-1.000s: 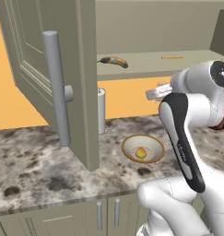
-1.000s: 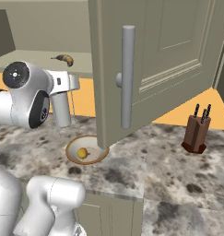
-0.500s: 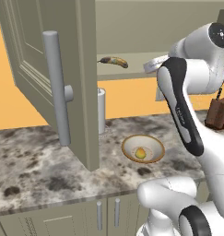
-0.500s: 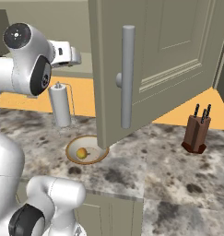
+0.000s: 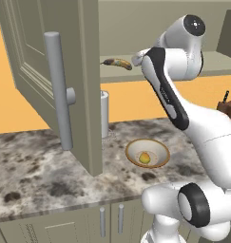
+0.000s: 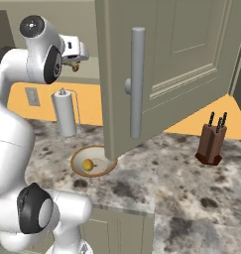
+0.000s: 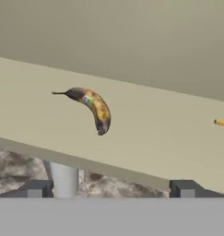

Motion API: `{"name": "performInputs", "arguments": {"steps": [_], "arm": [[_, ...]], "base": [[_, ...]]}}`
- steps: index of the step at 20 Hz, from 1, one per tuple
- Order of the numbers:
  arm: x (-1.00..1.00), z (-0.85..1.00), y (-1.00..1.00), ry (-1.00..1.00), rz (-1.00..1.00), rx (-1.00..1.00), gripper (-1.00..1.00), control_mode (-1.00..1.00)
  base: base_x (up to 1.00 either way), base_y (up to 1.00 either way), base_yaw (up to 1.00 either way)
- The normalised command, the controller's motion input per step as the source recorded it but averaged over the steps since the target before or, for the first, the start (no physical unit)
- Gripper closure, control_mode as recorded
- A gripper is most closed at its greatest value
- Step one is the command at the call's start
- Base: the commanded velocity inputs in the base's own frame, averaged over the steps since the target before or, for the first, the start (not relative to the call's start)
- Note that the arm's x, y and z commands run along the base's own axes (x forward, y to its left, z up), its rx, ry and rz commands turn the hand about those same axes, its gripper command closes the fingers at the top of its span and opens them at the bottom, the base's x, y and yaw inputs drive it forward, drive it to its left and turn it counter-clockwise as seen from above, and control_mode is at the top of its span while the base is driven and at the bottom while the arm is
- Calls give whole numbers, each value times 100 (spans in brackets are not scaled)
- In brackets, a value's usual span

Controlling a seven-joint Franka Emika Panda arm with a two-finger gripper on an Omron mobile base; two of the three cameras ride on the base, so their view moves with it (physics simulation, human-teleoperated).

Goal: Open the cabinet. Pick the banana and apple from the cabinet and place them into the bowl. Then close the cabinet.

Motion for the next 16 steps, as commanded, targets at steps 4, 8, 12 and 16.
{"name": "performInputs", "arguments": {"steps": [4, 8, 12, 16], "arm": [[60, -46, 39, 1, 1, 0, -100, -100], [80, -19, 28, 0, 0, 0, -100, -100], [83, -1, 12, 0, 0, 0, -100, -100], [68, -6, 0, 4, 0, 0, -100, -100]], "base": [[0, 0, 0], [0, 0, 0], [0, 0, 0], [0, 0, 0]]}}
